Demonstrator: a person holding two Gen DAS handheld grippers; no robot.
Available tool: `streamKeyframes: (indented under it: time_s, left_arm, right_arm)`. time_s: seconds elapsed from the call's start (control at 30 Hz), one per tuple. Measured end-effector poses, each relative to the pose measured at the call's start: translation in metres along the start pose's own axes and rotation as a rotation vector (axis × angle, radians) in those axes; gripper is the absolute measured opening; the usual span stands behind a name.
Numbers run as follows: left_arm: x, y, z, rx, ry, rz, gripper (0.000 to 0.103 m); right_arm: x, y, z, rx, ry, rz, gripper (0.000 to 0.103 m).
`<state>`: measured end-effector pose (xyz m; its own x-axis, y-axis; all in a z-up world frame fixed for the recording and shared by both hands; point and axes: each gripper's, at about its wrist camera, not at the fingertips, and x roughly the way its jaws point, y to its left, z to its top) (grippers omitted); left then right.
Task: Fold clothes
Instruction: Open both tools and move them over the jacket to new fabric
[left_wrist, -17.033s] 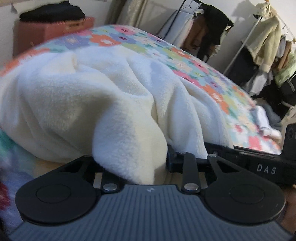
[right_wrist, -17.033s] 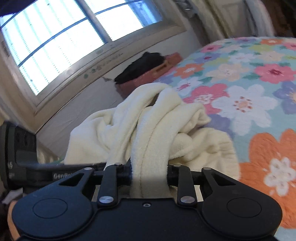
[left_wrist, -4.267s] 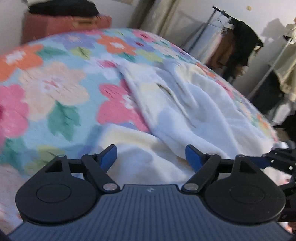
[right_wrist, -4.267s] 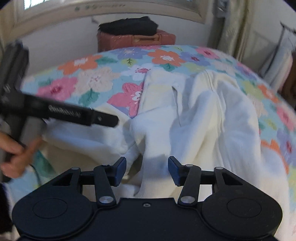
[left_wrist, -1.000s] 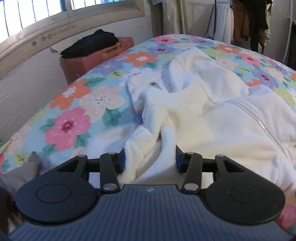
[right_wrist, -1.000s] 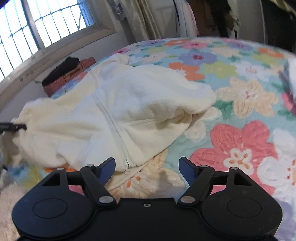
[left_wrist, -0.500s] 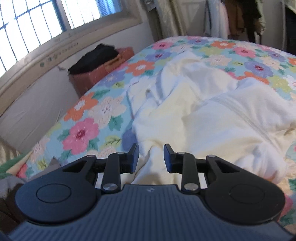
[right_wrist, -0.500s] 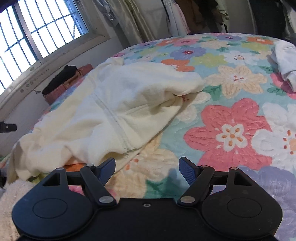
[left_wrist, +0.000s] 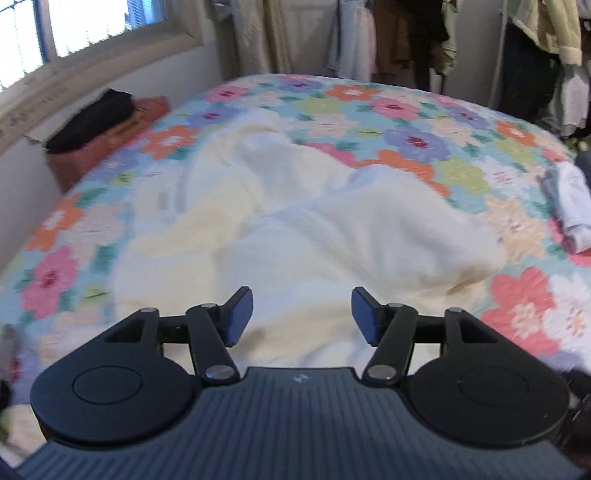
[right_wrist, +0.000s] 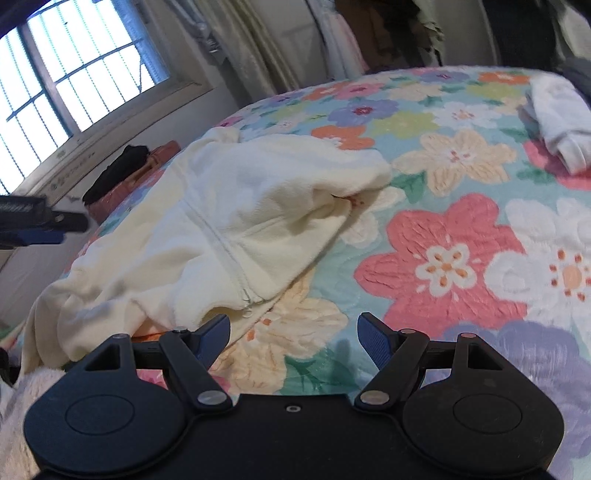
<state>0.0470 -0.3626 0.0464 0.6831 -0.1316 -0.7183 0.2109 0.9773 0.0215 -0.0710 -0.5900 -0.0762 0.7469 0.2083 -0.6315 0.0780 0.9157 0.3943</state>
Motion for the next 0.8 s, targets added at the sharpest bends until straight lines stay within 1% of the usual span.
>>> streamKeyframes:
  time_s: [0.1,0.17,0.23,0.3,0.37,0.4,0.43,0.47,0.5,0.53,0.57,0.6,0.63,0.67,0.73,0.77,0.8]
  left_arm:
    - [0.026,-0.023,0.023,0.012,0.000,-0.081,0.063]
    - [0.043,-0.035,0.038,0.035,0.002,-0.127,0.068]
    - [0.062,-0.044,0.050,0.054,0.007,-0.165,0.069]
    - [0.084,-0.048,0.052,0.068,0.023,-0.165,0.069]
    - [0.106,-0.043,0.040,0.067,0.036,-0.175,0.069]
    - [0.119,-0.037,0.027,0.052,0.051,-0.185,0.069]
    - [0.129,-0.032,0.017,0.044,0.083,-0.203,0.069]
    - [0.140,-0.023,0.011,0.019,0.114,-0.223,0.069]
    - [0.145,-0.015,0.011,-0.030,0.117,-0.198,0.069]
    - [0.148,-0.009,0.020,-0.073,0.103,-0.161,0.069]
    - [0.149,-0.004,0.029,-0.102,0.075,-0.158,0.069]
    - [0.150,0.003,0.041,-0.126,0.031,-0.195,0.069]
    - [0.153,0.008,0.048,-0.144,0.015,-0.220,0.071]
    - [0.159,0.012,0.052,-0.160,0.019,-0.218,0.073]
    - [0.173,0.017,0.047,-0.146,0.043,-0.187,0.074]
    - [0.182,0.018,0.042,-0.142,0.044,-0.178,0.074]
    - [0.190,0.022,0.038,-0.152,0.021,-0.188,0.074]
  right_arm:
    - [0.002,-0.006,0.002,0.007,0.006,-0.013,0.080]
    - [0.002,-0.010,0.006,0.014,0.010,-0.027,0.080]
    - [0.003,-0.014,0.012,0.026,0.004,-0.042,0.080]
    - [0.006,-0.020,0.020,0.066,-0.010,-0.055,0.082]
    - [0.014,-0.030,0.029,0.150,-0.016,-0.065,0.083]
    - [0.021,-0.035,0.034,0.192,-0.011,-0.070,0.084]
    - [0.028,-0.040,0.039,0.216,-0.006,-0.066,0.084]
    - [0.035,-0.043,0.044,0.234,-0.002,-0.059,0.084]
    - [0.043,-0.048,0.050,0.252,-0.012,-0.046,0.084]
    - [0.051,-0.053,0.057,0.270,-0.025,-0.031,0.084]
    - [0.059,-0.058,0.065,0.304,-0.044,-0.018,0.084]
    - [0.064,-0.064,0.071,0.355,-0.067,0.005,0.084]
    - [0.068,-0.069,0.078,0.409,-0.090,0.032,0.084]
    - [0.072,-0.075,0.084,0.465,-0.112,0.064,0.084]
    - [0.081,-0.079,0.097,0.509,-0.122,0.104,0.084]
    - [0.086,-0.081,0.103,0.526,-0.125,0.122,0.084]
    - [0.091,-0.082,0.109,0.544,-0.128,0.140,0.084]
